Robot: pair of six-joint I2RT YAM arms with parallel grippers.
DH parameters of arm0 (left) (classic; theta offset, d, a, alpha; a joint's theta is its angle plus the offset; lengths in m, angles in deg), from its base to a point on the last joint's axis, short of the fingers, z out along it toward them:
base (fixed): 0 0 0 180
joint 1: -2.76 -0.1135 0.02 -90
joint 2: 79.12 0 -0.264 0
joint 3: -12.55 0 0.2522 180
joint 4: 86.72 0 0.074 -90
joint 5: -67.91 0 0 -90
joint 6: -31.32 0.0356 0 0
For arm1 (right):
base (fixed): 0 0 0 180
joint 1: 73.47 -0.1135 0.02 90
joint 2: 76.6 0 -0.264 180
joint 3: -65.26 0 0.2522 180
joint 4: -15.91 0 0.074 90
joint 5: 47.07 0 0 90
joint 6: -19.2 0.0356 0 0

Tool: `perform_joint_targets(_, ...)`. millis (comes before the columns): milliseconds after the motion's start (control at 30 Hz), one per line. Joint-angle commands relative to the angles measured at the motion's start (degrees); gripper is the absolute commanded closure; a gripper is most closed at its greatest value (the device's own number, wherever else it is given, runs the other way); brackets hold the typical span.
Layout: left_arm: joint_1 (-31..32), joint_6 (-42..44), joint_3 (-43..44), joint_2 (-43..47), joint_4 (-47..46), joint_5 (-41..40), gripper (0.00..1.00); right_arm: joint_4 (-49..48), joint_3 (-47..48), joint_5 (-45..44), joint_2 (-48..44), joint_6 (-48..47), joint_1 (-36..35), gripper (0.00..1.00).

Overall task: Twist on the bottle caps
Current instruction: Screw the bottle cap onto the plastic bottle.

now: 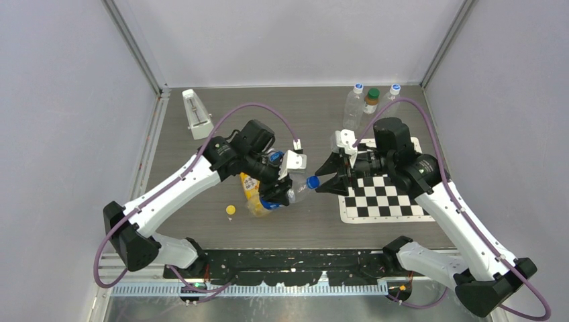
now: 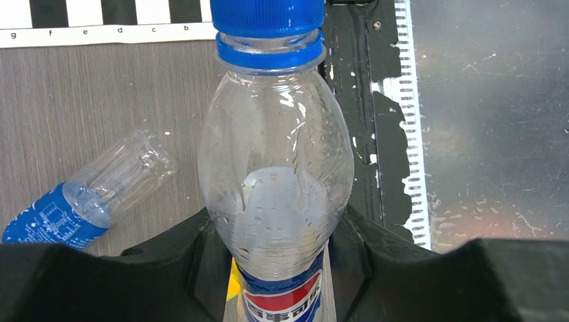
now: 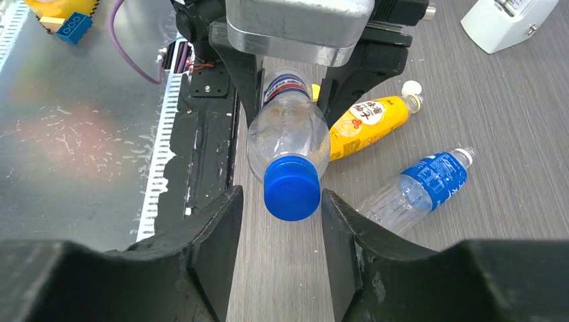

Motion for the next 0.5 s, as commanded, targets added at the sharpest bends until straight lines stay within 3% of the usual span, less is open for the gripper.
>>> perform_joint_targets(0, -0.42, 0.45, 2.76, 0.04, 0.39, 2.24, 1.0, -0.2, 2.73, 2.09, 0.83, -0.59, -0.06, 0.48)
perform_joint_targets(333, -0.38, 0.31, 3.51, -0.78, 0.86, 2.78, 1.0, 0.26, 2.74, 2.11, 1.35, -0.24, -0.15, 0.57)
perform_joint_targets(467, -0.43, 0.17, 3.72, -1.09, 0.85, 2.49, 1.0, 0.79, 3.28, 2.11, 1.97, 0.03, -0.21, 0.68)
